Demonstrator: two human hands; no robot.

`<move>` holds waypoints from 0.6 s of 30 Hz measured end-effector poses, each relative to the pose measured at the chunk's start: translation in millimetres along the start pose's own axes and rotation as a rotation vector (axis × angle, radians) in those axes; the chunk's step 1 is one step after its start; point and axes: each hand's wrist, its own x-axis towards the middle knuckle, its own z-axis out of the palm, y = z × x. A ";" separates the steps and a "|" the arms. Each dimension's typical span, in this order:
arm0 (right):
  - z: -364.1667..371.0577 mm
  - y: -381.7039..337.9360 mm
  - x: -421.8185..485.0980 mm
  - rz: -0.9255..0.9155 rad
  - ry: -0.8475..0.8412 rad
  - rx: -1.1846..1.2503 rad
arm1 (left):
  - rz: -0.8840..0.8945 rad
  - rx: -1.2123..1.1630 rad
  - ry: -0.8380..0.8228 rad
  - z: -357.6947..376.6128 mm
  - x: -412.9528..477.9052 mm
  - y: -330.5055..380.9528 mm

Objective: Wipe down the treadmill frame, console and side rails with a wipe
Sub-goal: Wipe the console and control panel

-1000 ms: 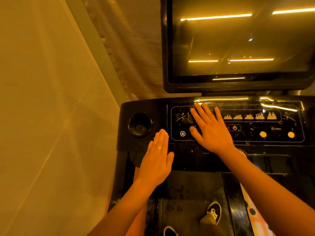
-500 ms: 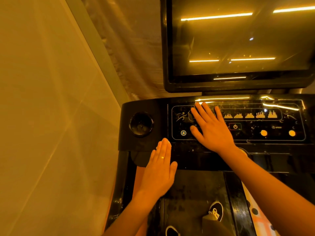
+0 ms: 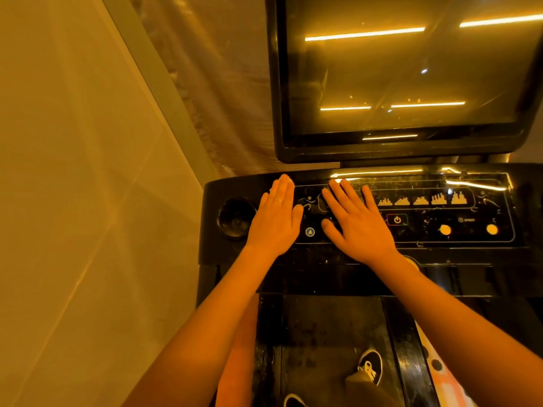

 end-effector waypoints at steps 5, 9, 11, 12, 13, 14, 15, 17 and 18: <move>0.3 -0.5 0.2 0.000 -0.008 0.003 | -0.019 0.004 -0.051 10.6 -35.6 2.9; -0.7 -1.4 0.7 0.002 -0.018 -0.002 | -0.004 0.058 -0.043 -2.9 1.2 5.2; -0.5 -1.2 0.5 0.003 -0.017 -0.004 | -0.010 0.051 -0.039 -0.5 -4.8 5.2; -0.6 -0.9 0.6 0.004 -0.014 -0.005 | -0.012 0.033 -0.037 4.3 -17.1 6.3; -0.8 -0.8 0.7 0.003 -0.013 -0.003 | -0.014 0.008 -0.034 10.3 -34.5 8.1; -0.6 -1.4 0.5 0.001 -0.011 0.000 | -0.014 -0.014 -0.027 16.9 -54.4 10.0; -0.3 -1.7 0.5 0.002 -0.007 0.002 | -0.016 -0.030 -0.028 23.1 -73.2 11.6; -0.6 -1.6 0.2 0.002 -0.007 0.005 | -0.030 -0.019 -0.062 33.9 -95.2 12.7; -0.7 -1.4 0.0 0.002 -0.008 0.004 | -0.035 -0.003 -0.071 35.8 -94.2 12.2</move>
